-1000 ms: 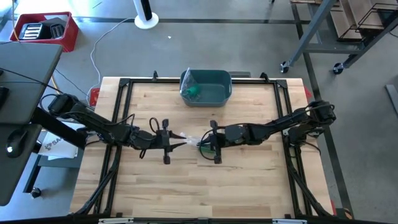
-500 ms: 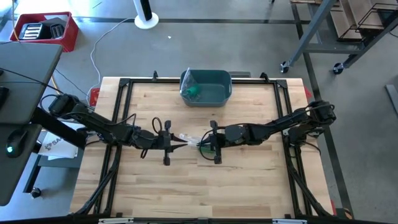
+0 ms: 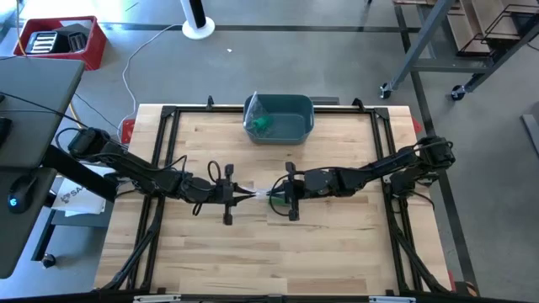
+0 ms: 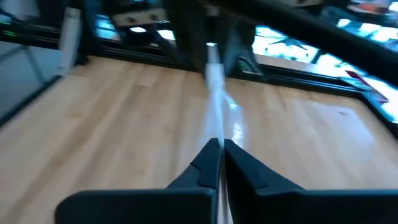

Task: Roll bandage
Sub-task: Open the transparent zip bag

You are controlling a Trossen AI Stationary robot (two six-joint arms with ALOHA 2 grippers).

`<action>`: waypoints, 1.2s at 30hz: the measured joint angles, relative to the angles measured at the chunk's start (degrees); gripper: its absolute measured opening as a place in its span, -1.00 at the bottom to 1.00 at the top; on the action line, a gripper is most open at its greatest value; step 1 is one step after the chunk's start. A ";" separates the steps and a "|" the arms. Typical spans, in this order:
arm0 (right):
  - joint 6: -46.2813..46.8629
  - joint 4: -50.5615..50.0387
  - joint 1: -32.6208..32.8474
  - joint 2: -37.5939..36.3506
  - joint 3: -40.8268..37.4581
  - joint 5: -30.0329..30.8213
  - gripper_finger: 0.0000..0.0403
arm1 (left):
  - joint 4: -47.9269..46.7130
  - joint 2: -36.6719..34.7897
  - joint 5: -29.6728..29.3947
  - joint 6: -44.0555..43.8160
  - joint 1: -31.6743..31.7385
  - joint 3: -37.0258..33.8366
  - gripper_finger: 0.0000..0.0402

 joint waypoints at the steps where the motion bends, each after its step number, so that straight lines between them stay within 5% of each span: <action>1: -0.28 -0.46 0.00 0.00 0.06 1.27 -0.97 | 0.00 0.00 -0.18 -0.22 -0.17 0.00 -0.99; 11: -4.65 -0.27 1.21 0.73 4.06 1.64 -0.22 | 2.01 -0.04 -0.24 -1.94 -1.51 0.00 -1.00; 14: -5.95 -0.24 1.77 1.80 6.21 1.58 -0.13 | 2.94 -0.04 -0.24 -1.82 -1.55 0.00 -1.00; 19: -7.21 -0.01 2.25 3.52 8.92 1.39 -0.24 | 4.25 -0.04 -0.29 -1.05 -1.71 0.04 -1.00; 30: -8.09 -0.03 3.10 3.74 9.37 1.52 -0.93 | 4.21 -0.04 -1.03 -0.52 -2.11 0.04 -1.00; 36: -8.65 -3.25 4.35 3.17 9.48 6.73 -0.90 | 3.79 0.04 -2.74 -0.05 -3.69 0.05 -1.00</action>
